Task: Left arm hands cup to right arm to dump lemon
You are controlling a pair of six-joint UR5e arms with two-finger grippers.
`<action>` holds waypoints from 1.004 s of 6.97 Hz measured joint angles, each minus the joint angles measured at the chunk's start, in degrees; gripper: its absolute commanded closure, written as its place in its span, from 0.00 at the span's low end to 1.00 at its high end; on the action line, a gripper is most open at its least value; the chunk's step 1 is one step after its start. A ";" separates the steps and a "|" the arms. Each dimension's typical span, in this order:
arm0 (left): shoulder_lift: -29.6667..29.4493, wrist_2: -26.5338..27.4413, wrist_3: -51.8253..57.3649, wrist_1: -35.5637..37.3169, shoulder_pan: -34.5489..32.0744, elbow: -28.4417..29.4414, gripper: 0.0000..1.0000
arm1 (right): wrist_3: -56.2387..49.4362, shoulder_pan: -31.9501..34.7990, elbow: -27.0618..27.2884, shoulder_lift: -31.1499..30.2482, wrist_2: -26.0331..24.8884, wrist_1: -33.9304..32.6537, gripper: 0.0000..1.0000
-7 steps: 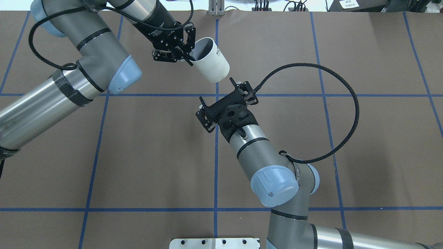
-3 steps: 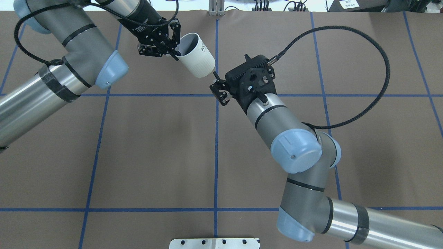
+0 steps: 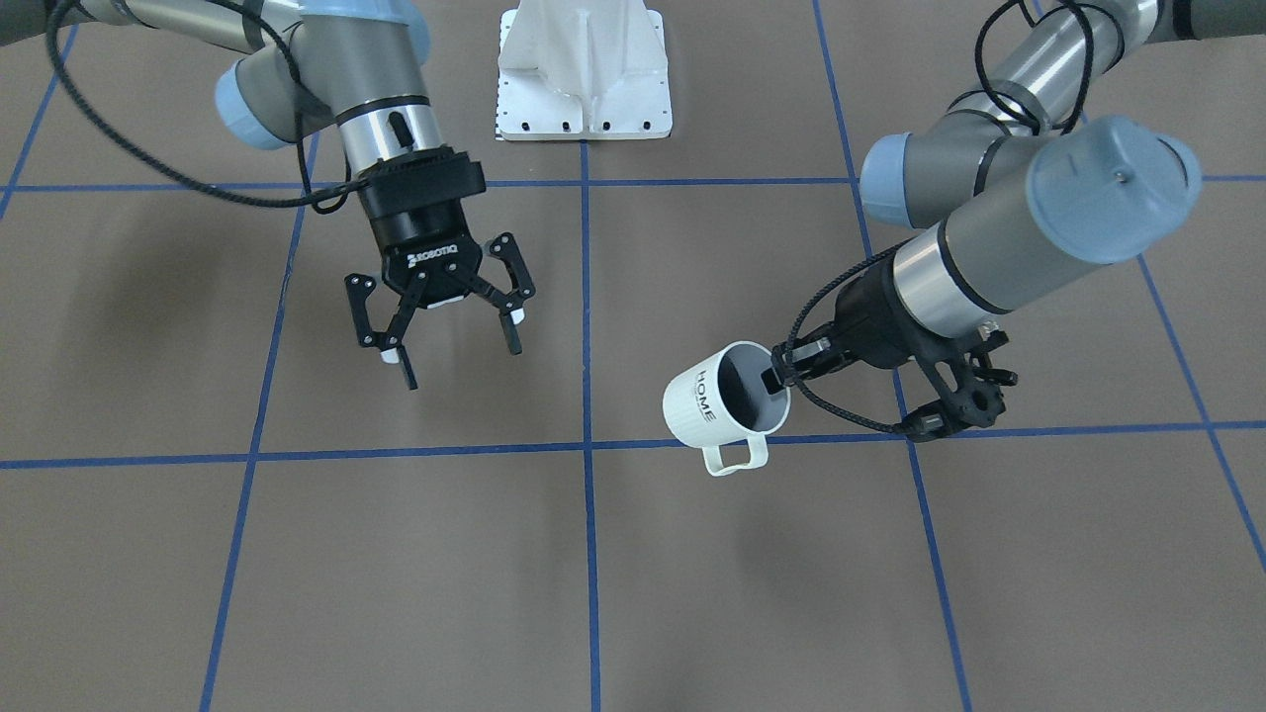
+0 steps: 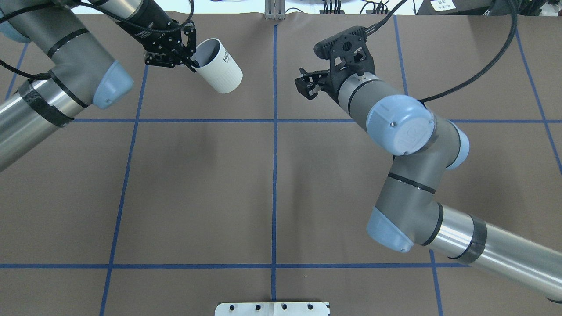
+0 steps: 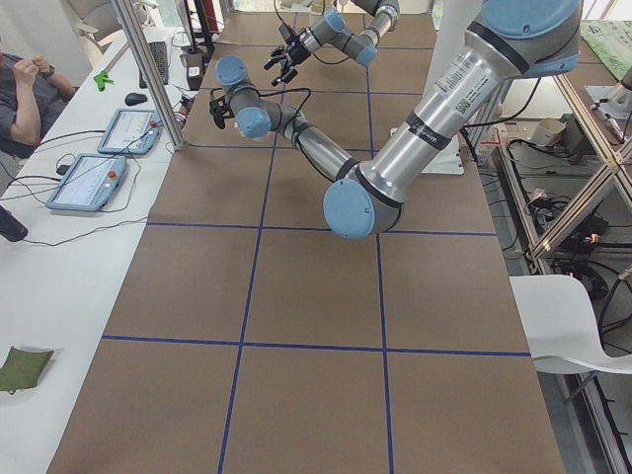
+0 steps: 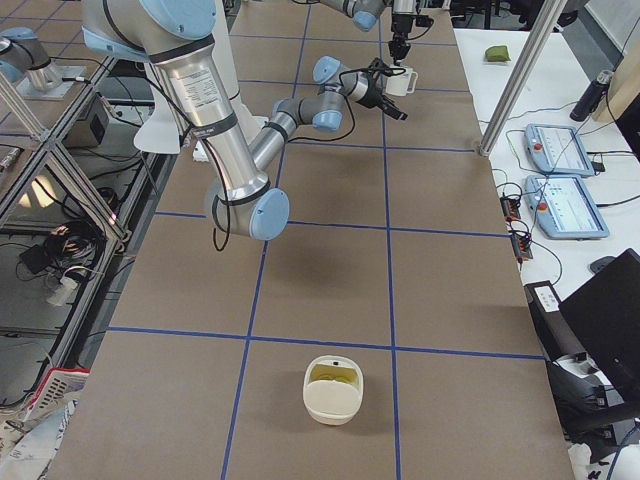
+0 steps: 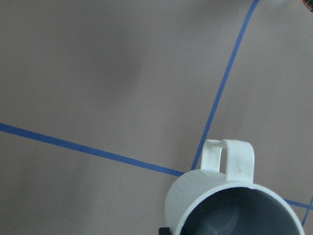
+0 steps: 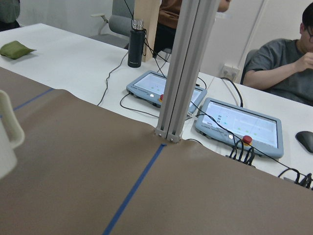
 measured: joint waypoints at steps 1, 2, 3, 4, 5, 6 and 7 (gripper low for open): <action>3.15 -0.01 3.36 0.00 -1.14 -1.29 1.00 | 0.69 5.01 -0.76 -0.04 8.20 -4.24 0.02; 7.20 0.05 7.54 0.00 -2.20 -3.10 1.00 | 0.78 9.77 -2.46 -0.04 15.82 -6.41 0.01; 11.40 0.14 11.95 0.00 -3.28 -4.85 1.00 | -0.01 13.60 -4.57 -0.05 22.24 -7.18 0.01; 16.03 0.77 16.96 0.00 -4.41 -6.69 1.00 | -1.51 16.48 -6.70 -0.13 27.72 -7.42 0.01; 21.17 2.68 22.31 0.00 -5.23 -8.80 1.00 | -2.71 19.11 -9.11 -0.24 33.45 -7.58 0.01; 25.65 5.23 26.92 0.00 -5.53 -10.52 1.00 | -3.94 22.22 -12.10 -0.37 39.68 -7.85 0.01; 28.77 7.56 30.82 0.00 -5.63 -11.35 1.00 | -5.92 25.40 -15.00 -0.54 44.74 -9.45 0.00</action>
